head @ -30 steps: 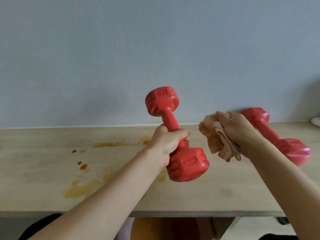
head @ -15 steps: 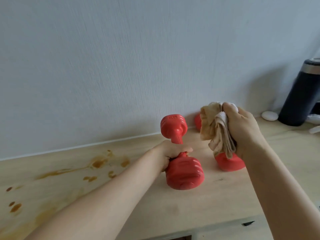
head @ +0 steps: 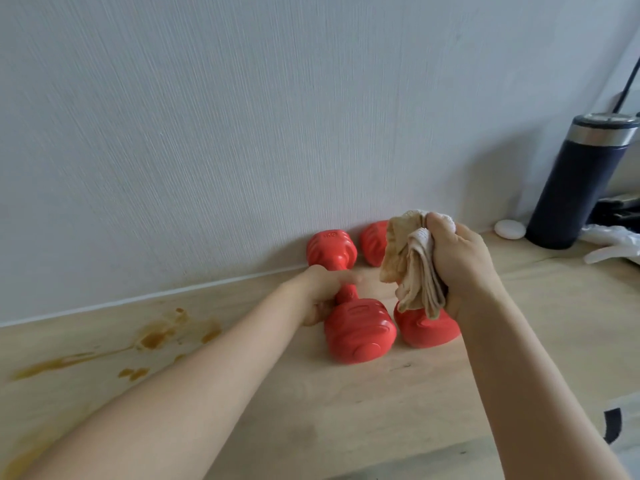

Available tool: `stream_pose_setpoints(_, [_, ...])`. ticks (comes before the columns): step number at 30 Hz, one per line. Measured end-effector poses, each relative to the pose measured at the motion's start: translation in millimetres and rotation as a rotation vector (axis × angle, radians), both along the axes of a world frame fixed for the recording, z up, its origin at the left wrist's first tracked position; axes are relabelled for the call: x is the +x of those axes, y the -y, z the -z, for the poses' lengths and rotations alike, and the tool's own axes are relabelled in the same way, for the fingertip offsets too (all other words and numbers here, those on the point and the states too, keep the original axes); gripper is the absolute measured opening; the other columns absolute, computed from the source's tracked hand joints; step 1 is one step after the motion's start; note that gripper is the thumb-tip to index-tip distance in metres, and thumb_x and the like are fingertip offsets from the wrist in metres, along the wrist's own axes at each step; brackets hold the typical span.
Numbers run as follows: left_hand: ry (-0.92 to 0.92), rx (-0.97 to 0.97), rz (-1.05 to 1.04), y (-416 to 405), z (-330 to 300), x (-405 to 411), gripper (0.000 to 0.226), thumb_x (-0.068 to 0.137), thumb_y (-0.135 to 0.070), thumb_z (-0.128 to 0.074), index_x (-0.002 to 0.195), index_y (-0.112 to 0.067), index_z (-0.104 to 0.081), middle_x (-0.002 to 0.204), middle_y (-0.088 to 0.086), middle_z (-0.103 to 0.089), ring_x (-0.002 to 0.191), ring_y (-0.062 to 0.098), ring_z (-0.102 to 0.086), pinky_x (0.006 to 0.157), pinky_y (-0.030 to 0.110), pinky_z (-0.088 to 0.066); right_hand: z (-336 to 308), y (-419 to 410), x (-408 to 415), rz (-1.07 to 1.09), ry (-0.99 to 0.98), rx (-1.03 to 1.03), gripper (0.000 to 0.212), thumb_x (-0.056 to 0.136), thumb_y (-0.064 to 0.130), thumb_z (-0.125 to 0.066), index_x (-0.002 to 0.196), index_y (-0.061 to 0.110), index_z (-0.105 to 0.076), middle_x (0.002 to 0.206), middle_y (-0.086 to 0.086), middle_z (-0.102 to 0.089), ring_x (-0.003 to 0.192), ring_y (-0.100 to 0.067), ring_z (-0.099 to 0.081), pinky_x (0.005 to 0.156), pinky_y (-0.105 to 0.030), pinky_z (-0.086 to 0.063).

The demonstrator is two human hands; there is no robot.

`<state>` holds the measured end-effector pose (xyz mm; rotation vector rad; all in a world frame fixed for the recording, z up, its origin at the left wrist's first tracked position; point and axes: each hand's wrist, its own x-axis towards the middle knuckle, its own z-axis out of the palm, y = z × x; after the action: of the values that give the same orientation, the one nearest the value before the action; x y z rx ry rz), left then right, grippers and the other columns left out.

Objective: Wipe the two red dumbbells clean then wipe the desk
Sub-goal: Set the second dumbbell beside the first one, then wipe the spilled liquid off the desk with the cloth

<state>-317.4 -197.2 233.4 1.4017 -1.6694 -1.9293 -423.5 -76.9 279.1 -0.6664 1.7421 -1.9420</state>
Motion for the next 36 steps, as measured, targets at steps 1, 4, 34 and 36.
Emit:
stream_pose_setpoints(1, [0.043,-0.043,0.019,1,1,1,0.009,0.083,-0.009,-0.066,0.08,-0.007,-0.057,0.072,0.007,-0.056,0.061,0.016,-0.053,0.059,0.027,-0.045,-1,0,1,0.007,-0.004,0.0,0.034,0.09,0.026,-0.045,0.075,0.007,-0.068,0.067,-0.017,-0.065,0.065,-0.038,-0.062,0.07,-0.059,-0.055])
stream_pose_setpoints(4, [0.073,-0.089,0.026,1,6,3,0.016,0.081,-0.005,-0.068,0.074,-0.011,-0.056,0.077,0.008,-0.054,0.062,0.016,-0.05,0.056,0.025,-0.04,0,1,3,0.03,-0.036,0.002,0.045,0.077,0.04,-0.047,0.081,-0.003,-0.063,0.08,-0.029,-0.065,0.079,-0.048,-0.062,0.07,-0.061,-0.051])
stream_pose_setpoints(34, [0.2,-0.932,-0.126,-72,7,215,0.02,0.094,-0.018,-0.05,0.104,-0.023,-0.066,0.117,-0.008,-0.06,0.111,0.011,-0.054,0.093,0.023,-0.039,72,-3,181,-0.266,-0.785,0.53,0.036,0.092,0.002,-0.04,0.127,0.001,-0.05,0.131,-0.016,-0.048,0.122,-0.034,-0.042,0.1,-0.036,-0.031])
stream_pose_setpoints(36, [0.366,-1.059,0.205,-77,23,197,0.031,0.097,-0.034,-0.041,0.119,-0.022,-0.059,0.136,-0.006,-0.049,0.132,0.017,-0.038,0.108,0.03,-0.027,80,2,172,-0.276,-0.782,0.602,0.042,0.088,-0.003,-0.04,0.128,0.003,-0.05,0.132,-0.014,-0.049,0.123,-0.031,-0.043,0.095,-0.034,-0.036])
